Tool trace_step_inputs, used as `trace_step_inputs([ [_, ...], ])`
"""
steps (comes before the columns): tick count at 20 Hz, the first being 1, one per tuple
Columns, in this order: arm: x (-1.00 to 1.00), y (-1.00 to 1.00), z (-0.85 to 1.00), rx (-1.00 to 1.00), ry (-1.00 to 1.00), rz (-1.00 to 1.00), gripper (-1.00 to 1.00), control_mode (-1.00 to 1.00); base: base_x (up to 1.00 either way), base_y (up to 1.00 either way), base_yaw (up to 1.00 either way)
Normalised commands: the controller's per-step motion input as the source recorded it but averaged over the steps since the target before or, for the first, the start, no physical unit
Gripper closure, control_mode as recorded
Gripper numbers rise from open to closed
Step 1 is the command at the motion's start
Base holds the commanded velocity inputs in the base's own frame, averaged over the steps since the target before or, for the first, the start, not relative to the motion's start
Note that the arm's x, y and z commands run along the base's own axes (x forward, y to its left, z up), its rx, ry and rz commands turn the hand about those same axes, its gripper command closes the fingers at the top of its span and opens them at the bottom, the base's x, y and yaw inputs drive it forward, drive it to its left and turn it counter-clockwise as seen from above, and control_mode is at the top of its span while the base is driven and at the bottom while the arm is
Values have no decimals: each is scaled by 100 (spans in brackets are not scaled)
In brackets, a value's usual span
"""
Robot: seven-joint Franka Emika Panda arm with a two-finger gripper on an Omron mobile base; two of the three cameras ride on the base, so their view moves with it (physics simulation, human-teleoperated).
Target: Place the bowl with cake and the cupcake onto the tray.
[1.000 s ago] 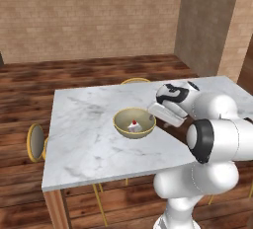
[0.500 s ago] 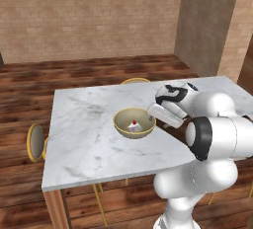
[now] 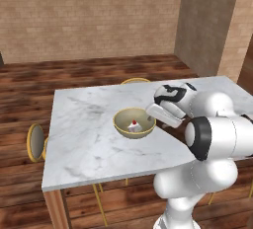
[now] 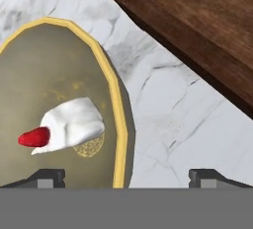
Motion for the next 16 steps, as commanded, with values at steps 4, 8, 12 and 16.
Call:
trace_step_inputs([
  [4,3,7,-1,0,0,0,-100,-100,0,0,0],
  [8,7,5,-3,0,0,0,-100,-100,0,0,0],
  [12,3,0,-2,0,0,0,-100,-100,0,0,0],
  [16,0,0,-4,0,0,0,-100,-100,0,0,0],
])
